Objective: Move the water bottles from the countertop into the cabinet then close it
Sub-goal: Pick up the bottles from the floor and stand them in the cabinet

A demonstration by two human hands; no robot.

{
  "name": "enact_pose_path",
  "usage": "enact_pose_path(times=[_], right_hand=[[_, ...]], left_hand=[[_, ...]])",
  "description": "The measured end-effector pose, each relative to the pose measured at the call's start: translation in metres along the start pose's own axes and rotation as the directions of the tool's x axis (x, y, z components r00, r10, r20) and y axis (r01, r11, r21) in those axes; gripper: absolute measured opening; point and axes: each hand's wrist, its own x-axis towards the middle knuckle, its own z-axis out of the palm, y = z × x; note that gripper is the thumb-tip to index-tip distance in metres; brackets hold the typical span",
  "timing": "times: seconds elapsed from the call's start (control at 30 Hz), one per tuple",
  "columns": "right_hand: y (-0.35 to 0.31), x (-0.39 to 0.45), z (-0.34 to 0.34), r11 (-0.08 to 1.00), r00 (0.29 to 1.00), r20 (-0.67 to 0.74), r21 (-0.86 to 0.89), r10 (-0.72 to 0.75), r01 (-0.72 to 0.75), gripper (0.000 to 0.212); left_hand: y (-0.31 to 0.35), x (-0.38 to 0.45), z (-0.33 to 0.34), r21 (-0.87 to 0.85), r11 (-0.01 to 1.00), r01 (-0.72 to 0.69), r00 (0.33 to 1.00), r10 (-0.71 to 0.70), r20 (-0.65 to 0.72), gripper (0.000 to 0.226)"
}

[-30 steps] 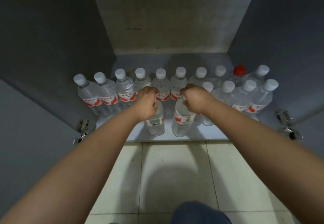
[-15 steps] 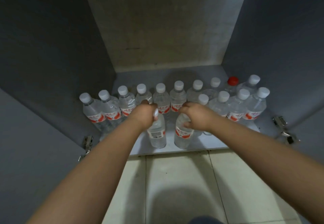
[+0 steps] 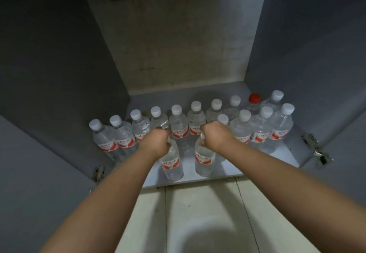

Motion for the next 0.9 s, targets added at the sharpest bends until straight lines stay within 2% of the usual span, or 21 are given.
enact_pose_path(times=[0.07, 0.2, 0.43, 0.57, 0.73, 0.83, 0.9], right_hand=[[-0.001, 0.004, 0.001, 1.000, 0.999, 0.030, 0.014, -0.013, 0.013, 0.024], [0.004, 0.016, -0.004, 0.995, 0.992, 0.082, 0.000, -0.096, 0.096, 0.025], [0.008, 0.030, 0.000, 0.989, 0.989, 0.037, -0.031, -0.144, 0.145, 0.027], [0.009, 0.041, 0.005, 0.986, 0.986, 0.017, -0.021, -0.163, 0.164, 0.034], [0.005, 0.049, 0.006, 0.994, 0.994, -0.006, -0.008, -0.108, 0.108, 0.039], [0.003, 0.044, 0.004, 0.995, 0.995, -0.024, -0.024, -0.096, 0.095, 0.039], [0.001, 0.035, 0.006, 0.995, 0.995, -0.037, -0.022, -0.097, 0.096, 0.043]], left_hand=[[0.003, 0.003, 0.002, -0.008, 1.000, 0.011, 1.000, -0.011, -0.023, 0.029], [0.010, 0.012, 0.007, -0.042, 0.999, -0.013, 0.998, 0.010, -0.066, 0.031], [0.033, 0.037, 0.010, -0.043, 0.999, -0.016, 0.996, 0.012, -0.088, 0.037], [0.026, 0.049, 0.005, -0.060, 0.997, 0.043, 0.997, -0.046, -0.056, 0.040], [0.025, 0.050, 0.003, -0.076, 0.997, -0.027, 0.999, 0.030, 0.037, 0.042], [0.022, 0.049, 0.005, -0.124, 0.991, -0.056, 0.998, 0.057, 0.009, 0.037], [0.019, 0.042, 0.007, -0.137, 0.986, -0.090, 0.996, 0.089, -0.015, 0.043]])
